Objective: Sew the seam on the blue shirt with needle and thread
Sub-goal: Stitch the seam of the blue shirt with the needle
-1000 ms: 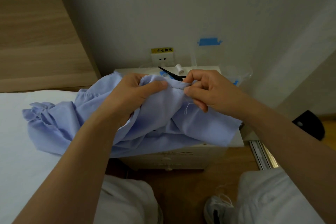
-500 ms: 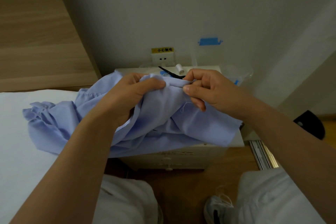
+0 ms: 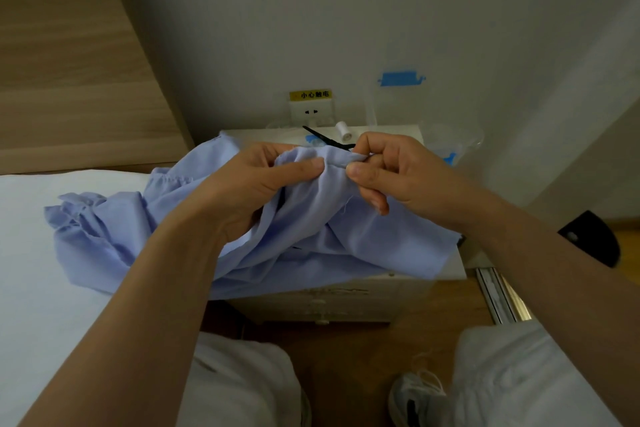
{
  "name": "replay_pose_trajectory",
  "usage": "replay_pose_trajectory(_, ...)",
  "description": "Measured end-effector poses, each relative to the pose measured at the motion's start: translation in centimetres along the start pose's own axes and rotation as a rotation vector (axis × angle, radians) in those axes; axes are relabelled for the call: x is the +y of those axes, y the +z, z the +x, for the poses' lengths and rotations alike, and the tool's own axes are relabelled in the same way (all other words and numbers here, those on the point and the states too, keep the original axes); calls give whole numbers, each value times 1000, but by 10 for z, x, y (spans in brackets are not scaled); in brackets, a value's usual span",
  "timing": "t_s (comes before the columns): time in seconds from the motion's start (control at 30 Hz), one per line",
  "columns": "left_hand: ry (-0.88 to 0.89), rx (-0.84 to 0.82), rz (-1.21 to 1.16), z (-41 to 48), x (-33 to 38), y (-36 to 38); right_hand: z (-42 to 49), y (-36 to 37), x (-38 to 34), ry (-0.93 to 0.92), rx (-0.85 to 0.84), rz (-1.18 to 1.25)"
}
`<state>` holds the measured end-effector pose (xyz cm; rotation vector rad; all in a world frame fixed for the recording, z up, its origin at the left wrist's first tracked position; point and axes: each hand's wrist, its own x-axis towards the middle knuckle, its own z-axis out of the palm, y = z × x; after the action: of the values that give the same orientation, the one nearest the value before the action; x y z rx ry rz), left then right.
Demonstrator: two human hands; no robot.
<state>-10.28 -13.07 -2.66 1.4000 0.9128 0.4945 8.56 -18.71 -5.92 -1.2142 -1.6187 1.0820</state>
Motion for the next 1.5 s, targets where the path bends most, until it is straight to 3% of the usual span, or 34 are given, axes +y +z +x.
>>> replay_pose_trajectory(0.6, 96, -20, 168, 3, -2, 5, 2, 9, -2, 9, 99, 65)
replay_pose_trajectory(0.73, 142, 28, 142, 3, -2, 8, 5, 6, 4, 0, 192, 46)
replay_pose_trajectory(0.93, 114, 96, 171, 11, -12, 4, 5, 5, 6, -247, 384, -254)
replay_pose_trajectory(1.07, 119, 104, 182, 8, -11, 6, 7, 8, 3, -363, 347, -357)
replay_pose_trajectory(1.23, 130, 92, 171, 6, -10, 9, 7, 9, 4, -374, 341, -382)
replay_pose_trajectory(1.4, 146, 194, 253, 11, -15, 10, 8, 15, -2, -506, 331, -389)
replay_pose_trajectory(1.5, 146, 190, 262, 12, -15, 10, 6, 14, -2, -464, 286, -299)
